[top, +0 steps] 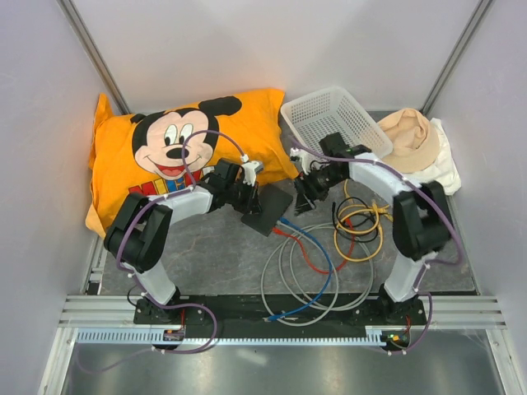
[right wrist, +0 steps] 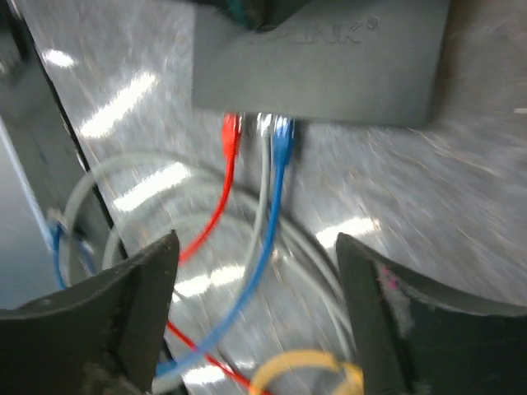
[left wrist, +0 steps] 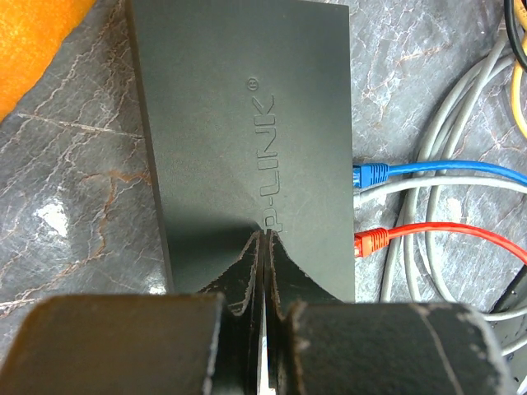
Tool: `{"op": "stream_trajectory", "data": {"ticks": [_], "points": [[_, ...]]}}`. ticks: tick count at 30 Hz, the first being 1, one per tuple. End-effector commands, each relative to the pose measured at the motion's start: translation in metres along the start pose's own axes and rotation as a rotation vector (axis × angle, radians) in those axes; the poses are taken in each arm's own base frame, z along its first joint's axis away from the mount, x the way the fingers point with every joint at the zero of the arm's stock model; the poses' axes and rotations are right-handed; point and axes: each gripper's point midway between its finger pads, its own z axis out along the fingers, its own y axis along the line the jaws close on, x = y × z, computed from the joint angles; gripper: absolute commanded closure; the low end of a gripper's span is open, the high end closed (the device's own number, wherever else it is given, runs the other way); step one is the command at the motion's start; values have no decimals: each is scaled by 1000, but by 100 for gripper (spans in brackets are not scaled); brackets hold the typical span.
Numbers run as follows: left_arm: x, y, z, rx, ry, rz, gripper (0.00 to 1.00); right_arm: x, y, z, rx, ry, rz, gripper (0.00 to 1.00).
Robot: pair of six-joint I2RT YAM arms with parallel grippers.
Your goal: Pull the plug from the switch port
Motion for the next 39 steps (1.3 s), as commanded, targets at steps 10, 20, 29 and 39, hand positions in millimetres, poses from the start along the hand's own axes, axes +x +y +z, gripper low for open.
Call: {"op": "stream_trajectory", "data": {"ticks": [10, 20, 29, 39], "points": [[20, 21, -1, -69, 76, -7, 98, -13, -29, 81, -97, -47, 426, 29], [25, 21, -1, -67, 99, -21, 99, 14, -35, 107, -113, 47, 537, 37], [25, 22, 2, -68, 103, -23, 98, 28, -33, 110, -117, 91, 577, 44], [25, 22, 2, -64, 102, -21, 99, 49, -26, 109, -122, 155, 599, 44]]}}
